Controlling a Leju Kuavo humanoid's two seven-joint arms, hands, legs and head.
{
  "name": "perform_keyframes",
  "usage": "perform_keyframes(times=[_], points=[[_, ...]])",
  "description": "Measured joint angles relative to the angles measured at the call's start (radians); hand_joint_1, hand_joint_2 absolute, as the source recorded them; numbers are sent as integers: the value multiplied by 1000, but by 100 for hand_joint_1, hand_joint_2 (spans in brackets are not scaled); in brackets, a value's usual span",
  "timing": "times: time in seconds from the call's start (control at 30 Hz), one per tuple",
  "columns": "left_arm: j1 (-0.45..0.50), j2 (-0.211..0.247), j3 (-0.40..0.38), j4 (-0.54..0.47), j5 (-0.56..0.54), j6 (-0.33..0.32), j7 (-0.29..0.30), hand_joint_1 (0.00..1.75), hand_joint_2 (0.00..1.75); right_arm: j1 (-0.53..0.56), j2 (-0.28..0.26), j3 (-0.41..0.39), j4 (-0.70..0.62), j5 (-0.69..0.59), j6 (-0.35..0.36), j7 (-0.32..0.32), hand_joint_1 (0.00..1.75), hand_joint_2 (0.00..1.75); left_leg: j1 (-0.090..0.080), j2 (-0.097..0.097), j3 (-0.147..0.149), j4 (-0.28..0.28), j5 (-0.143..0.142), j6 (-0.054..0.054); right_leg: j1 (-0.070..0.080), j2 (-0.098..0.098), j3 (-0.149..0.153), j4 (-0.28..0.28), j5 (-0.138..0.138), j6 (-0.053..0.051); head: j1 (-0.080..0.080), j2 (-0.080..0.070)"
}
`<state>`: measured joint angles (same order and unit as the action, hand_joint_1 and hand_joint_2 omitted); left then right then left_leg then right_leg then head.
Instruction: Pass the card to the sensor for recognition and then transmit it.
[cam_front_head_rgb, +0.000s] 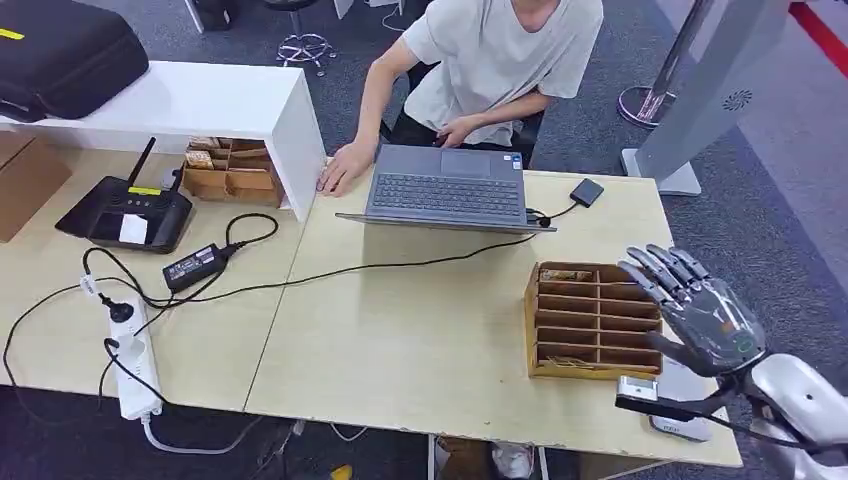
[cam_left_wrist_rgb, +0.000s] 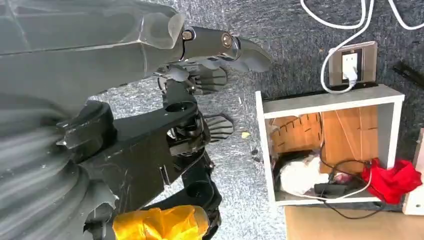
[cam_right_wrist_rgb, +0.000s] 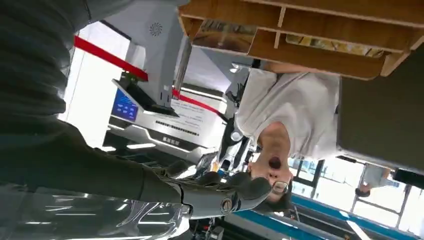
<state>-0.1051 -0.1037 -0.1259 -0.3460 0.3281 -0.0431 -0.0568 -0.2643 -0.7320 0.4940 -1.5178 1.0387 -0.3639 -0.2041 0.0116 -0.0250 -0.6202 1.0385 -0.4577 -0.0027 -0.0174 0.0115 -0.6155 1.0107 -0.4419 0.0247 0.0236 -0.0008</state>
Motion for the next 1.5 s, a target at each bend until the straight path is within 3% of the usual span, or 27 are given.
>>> perform_keyframes(times=[0.17,0.7,1.0,1.33,1.5], points=[[-6,-8,7,0,-6,9,5,0,175,5,64,5,67,34,-23,20,0,175,0,0,0,0,0,0,0,0,0,0,0,0,0,0],[-10,-22,15,0,-27,17,18,0,175,-33,156,21,175,93,-51,75,0,175,0,0,0,0,0,0,0,0,0,0,0,0,0,0],[-16,-28,16,0,-35,17,26,0,175,-115,166,27,264,109,-66,99,0,175,0,0,0,0,0,0,0,0,0,0,0,0,0,0],[-18,-29,16,0,-36,16,27,0,175,-133,172,26,304,110,-70,113,0,175,0,-1,0,0,0,0,0,0,0,0,0,-1,0,0],[-18,-30,16,0,-45,16,36,0,175,-165,172,-7,354,109,-102,116,0,175,0,0,0,0,1,0,-1,0,0,0,0,0,0,0]])
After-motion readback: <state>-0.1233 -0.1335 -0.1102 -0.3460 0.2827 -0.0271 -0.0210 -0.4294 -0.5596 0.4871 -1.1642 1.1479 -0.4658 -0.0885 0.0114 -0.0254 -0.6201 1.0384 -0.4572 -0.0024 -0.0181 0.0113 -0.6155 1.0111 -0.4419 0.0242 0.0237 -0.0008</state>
